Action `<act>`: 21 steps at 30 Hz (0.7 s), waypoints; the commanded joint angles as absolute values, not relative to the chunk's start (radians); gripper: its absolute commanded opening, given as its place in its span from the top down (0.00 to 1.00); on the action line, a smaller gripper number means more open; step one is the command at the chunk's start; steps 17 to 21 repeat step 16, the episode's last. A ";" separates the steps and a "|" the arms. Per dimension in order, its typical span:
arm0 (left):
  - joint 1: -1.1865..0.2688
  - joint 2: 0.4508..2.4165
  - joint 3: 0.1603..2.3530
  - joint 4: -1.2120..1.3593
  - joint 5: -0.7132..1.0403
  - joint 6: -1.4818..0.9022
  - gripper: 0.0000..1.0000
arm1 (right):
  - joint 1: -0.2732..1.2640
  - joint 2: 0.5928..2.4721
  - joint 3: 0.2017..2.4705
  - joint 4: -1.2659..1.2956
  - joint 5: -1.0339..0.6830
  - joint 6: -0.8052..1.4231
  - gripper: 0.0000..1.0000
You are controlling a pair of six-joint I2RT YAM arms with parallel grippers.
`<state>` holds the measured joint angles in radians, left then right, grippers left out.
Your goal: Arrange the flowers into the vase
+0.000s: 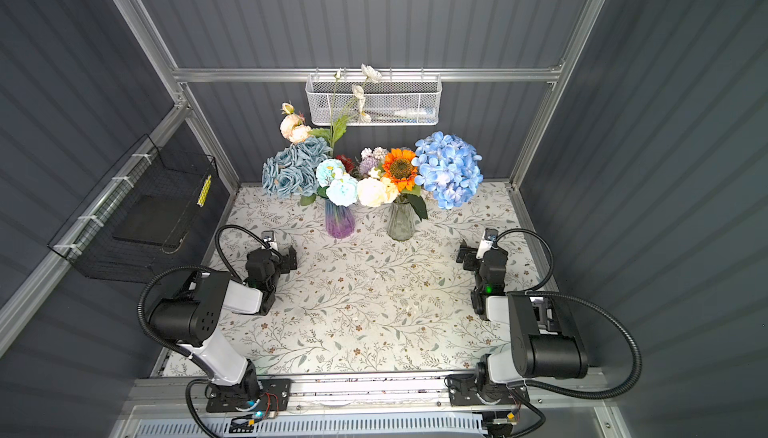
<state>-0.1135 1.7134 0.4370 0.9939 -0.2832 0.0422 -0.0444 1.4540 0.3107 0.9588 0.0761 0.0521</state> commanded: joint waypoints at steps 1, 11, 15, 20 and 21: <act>-0.106 1.720 0.462 0.943 -0.259 0.035 0.01 | -0.048 1.454 0.320 0.975 0.070 0.060 0.01; -0.106 1.721 0.463 0.942 -0.257 0.035 0.01 | -0.048 1.461 0.324 0.977 0.071 0.060 0.01; -0.106 1.721 0.463 0.942 -0.258 0.035 0.00 | -0.048 1.456 0.318 0.983 0.071 0.060 0.01; -0.105 1.720 0.463 0.942 -0.258 0.035 0.01 | -0.048 1.457 0.318 0.986 0.070 0.059 0.01; -0.105 1.720 0.463 0.942 -0.258 0.035 0.01 | -0.048 1.457 0.318 0.986 0.070 0.059 0.01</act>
